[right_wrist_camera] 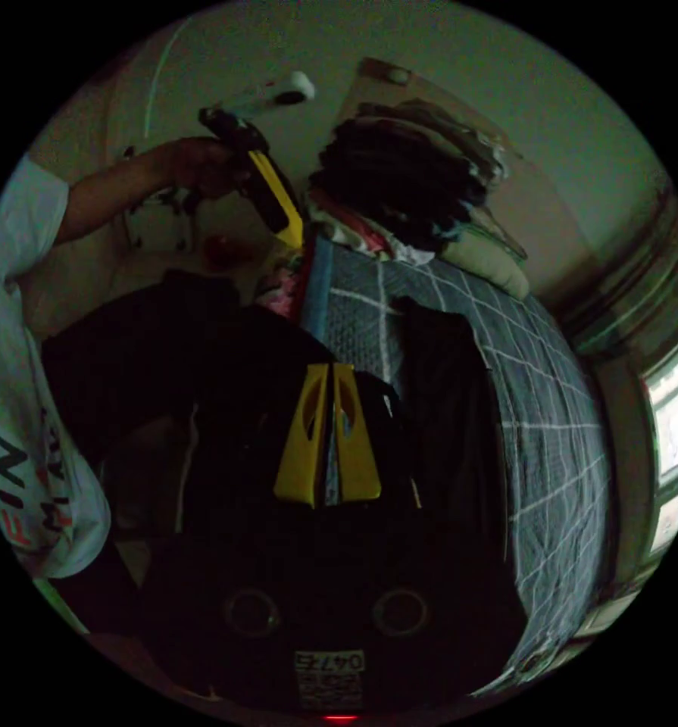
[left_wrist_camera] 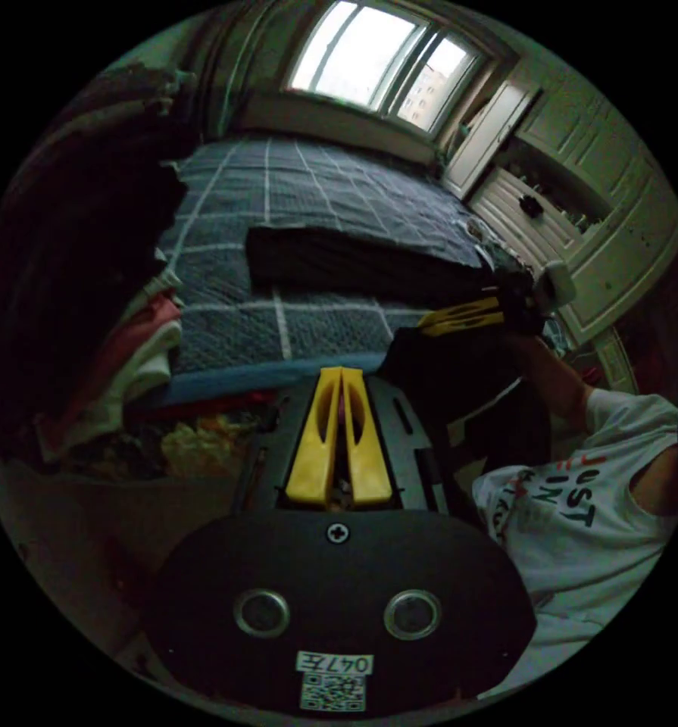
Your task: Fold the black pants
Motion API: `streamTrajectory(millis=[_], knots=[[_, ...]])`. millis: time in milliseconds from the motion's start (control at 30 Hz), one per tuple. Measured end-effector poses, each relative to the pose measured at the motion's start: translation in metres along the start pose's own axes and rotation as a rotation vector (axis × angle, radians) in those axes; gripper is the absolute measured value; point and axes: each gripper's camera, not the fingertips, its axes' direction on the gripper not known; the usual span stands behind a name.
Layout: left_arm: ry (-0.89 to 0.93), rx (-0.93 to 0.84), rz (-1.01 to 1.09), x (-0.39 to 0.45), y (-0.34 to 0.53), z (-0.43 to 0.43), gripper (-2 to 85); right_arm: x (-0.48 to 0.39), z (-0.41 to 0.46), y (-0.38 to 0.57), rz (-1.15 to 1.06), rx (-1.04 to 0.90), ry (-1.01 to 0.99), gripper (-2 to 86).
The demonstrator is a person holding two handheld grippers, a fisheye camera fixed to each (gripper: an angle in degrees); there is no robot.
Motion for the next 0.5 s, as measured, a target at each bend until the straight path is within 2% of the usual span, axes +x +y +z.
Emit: streamTrajectory(millis=[133, 233, 267, 333, 433, 500], knots=[[-0.047, 0.011, -0.019, -0.008, -0.018, -0.005, -0.9, 0.047, 0.035, -0.009, 0.128, -0.071, 0.026, 0.0], [0.061, -0.023, -0.055, -0.01, -0.015, 0.011, -0.9, 0.068, 0.077, -0.01, 0.16, -0.26, -0.044, 0.5], [0.093, -0.021, -0.057, -0.007, -0.007, 0.015, -0.9, 0.071, 0.084, -0.01, 0.169, -0.257, -0.046, 0.7], [0.104, -0.014, -0.07, -0.002, 0.009, 0.018, -0.9, 0.075, 0.077, -0.013, 0.179, -0.143, -0.039, 0.8], [0.106, 0.032, -0.106, 0.004, 0.04, 0.021, -0.9, 0.078, 0.067, -0.031, 0.138, 0.077, -0.131, 0.7], [0.07, 0.035, -0.122, 0.009, 0.054, 0.029, -1.0, 0.08, 0.079, -0.052, 0.086, 0.074, -0.15, 0.6]])
